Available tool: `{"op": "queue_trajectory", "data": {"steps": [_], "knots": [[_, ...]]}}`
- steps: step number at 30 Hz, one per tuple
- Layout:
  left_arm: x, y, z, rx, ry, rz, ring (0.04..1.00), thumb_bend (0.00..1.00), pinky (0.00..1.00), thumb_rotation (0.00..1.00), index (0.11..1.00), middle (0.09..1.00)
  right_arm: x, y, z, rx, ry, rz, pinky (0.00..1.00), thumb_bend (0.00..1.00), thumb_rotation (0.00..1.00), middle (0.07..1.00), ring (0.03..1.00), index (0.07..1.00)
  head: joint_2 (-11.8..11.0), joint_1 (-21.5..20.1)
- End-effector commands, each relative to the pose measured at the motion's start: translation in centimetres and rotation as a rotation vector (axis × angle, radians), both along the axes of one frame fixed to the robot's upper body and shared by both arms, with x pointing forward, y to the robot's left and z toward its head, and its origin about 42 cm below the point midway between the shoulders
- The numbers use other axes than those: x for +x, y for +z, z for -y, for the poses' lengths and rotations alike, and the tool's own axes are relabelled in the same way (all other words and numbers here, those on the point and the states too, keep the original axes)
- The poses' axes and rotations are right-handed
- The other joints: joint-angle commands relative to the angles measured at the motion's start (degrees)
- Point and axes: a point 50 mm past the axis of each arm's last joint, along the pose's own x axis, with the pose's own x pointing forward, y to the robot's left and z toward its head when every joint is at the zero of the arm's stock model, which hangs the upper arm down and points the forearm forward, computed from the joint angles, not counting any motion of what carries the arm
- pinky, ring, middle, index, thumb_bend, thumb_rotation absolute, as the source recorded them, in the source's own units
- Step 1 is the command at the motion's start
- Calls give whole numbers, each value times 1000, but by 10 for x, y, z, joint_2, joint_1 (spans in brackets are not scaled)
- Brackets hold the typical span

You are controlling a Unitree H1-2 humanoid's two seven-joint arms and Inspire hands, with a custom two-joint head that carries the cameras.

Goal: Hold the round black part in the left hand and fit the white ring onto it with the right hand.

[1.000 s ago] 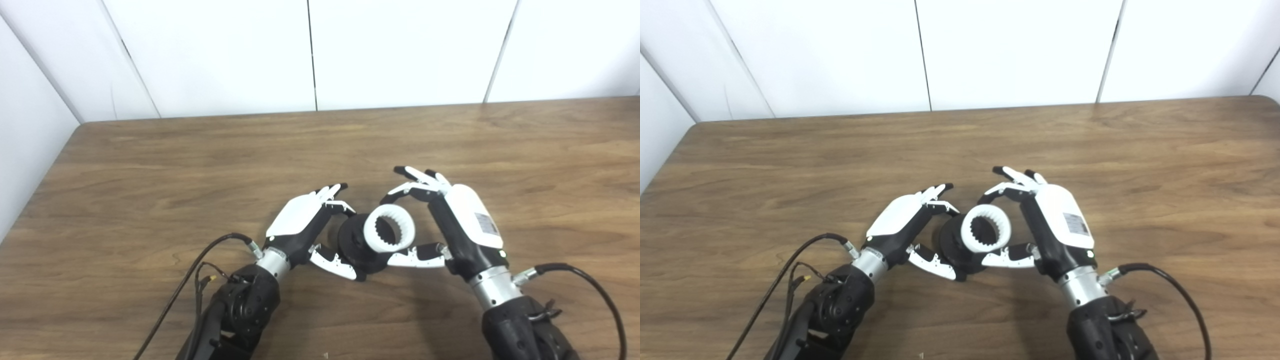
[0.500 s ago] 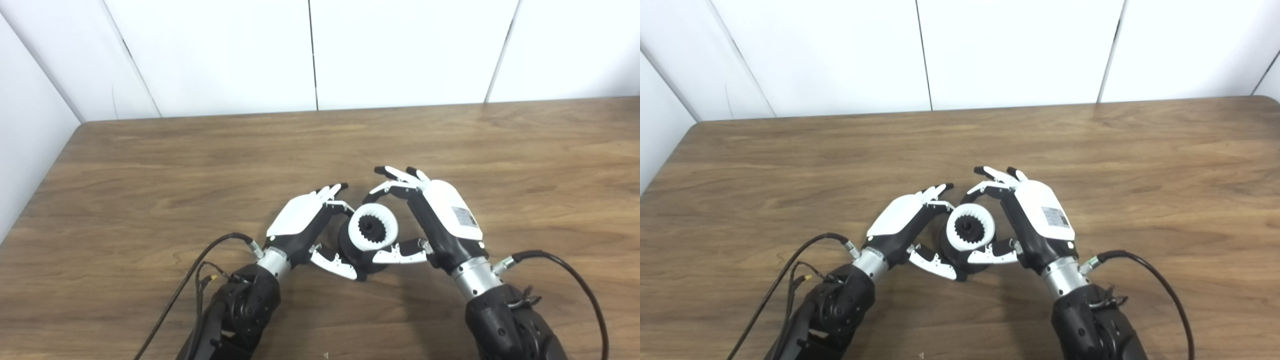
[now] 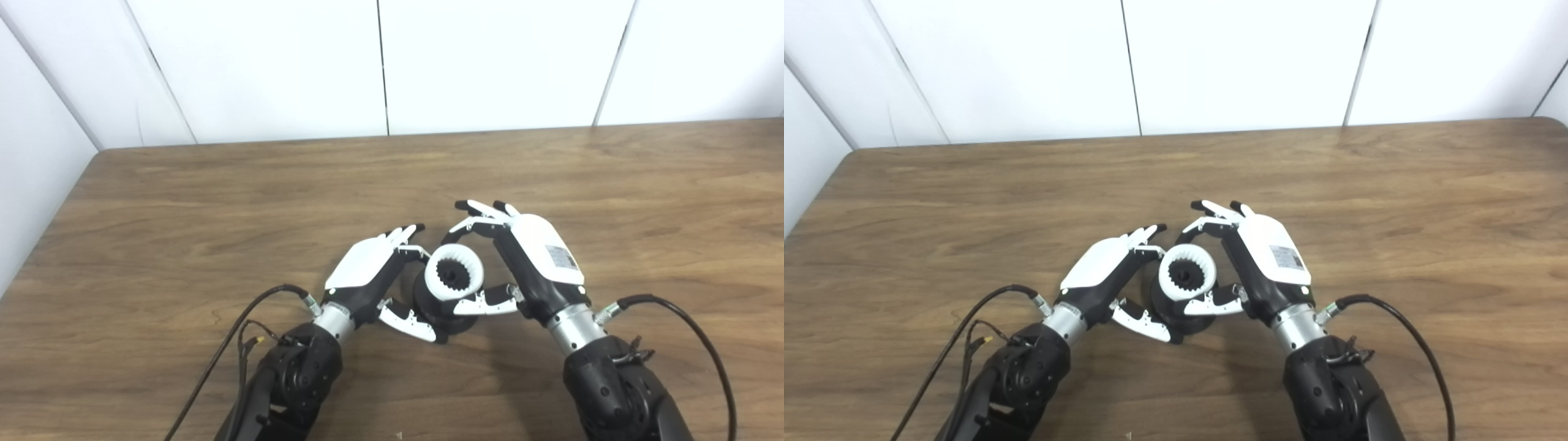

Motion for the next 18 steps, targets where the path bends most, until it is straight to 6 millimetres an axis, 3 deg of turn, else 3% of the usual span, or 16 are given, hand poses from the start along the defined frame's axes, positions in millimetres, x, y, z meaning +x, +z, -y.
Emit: {"op": "queue_trajectory", "data": {"steps": [1,10,13,18], "knots": [[6,25,3,-15,-22,82,1000,974,1000,314,595,1000,5,13,-1,-1,17,77,958,518,152,873,860,494,2,0],[6,27,3,-7,-23,86,1000,972,1000,317,602,1000,5,5,0,-31,26,37,957,519,155,880,865,495,5,0],[7,27,3,-11,-22,87,1000,977,1000,314,602,1000,3,5,1,-57,37,8,953,737,269,902,883,636,6,0],[7,28,4,-8,-21,83,1000,980,1000,334,603,1000,2,7,2,-108,64,-59,964,888,400,959,934,770,8,0]]}}
